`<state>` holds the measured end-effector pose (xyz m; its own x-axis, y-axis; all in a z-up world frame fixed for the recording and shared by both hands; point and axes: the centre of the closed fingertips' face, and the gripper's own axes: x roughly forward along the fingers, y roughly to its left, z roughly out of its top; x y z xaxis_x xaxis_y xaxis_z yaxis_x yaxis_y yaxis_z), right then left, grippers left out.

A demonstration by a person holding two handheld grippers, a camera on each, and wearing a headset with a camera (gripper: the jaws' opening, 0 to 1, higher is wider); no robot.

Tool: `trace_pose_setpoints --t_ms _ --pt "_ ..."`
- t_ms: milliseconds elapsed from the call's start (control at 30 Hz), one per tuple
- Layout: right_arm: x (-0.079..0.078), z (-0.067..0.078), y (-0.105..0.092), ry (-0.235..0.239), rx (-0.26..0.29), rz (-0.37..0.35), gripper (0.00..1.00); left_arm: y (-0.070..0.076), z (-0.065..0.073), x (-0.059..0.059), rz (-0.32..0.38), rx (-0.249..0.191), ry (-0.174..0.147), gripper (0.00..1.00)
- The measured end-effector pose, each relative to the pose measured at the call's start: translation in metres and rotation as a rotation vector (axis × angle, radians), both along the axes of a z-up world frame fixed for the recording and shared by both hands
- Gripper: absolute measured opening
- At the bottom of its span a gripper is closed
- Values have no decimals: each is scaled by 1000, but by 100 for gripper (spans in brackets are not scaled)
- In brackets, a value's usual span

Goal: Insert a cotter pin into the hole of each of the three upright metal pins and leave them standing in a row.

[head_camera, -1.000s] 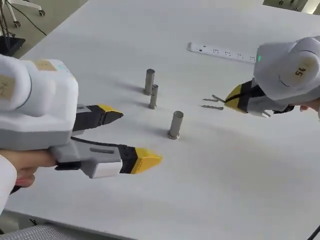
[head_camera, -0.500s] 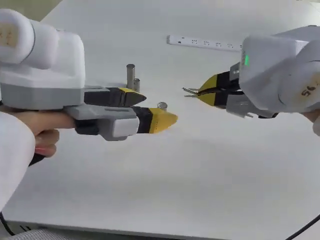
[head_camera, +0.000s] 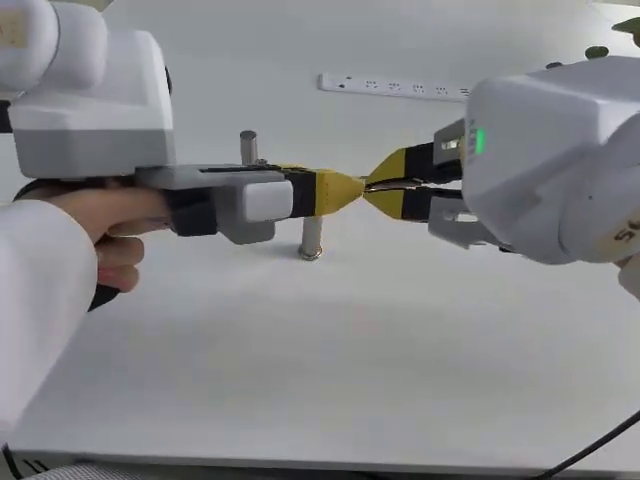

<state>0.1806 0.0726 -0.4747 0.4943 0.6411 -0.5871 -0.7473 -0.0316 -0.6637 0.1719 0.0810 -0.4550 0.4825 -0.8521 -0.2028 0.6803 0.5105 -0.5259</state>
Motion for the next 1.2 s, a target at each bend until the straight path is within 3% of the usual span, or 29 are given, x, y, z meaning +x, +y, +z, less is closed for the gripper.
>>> trace_pose_setpoints --t_ms 167,500,600,767,867,933,1200 --pt "-4 1 3 -4 3 4 0 -5 0 -2 -8 -11 18 7" --pt "-7 7 8 -9 24 8 0 -13 -2 -6 -27 14 6 2" --pt "-9 8 9 -7 29 9 0 -9 -7 -5 -46 16 31 1" --pt "-11 6 10 -4 24 12 0 -6 -9 -3 -50 36 -12 1" --pt "-11 5 9 7 33 7 0 -4 -9 -2 -48 23 -2 1" --pt "-11 6 10 7 34 7 0 -3 -9 -1 -42 1 25 1" --pt "-12 3 10 13 31 11 0 1 -9 1 -32 -9 45 1"
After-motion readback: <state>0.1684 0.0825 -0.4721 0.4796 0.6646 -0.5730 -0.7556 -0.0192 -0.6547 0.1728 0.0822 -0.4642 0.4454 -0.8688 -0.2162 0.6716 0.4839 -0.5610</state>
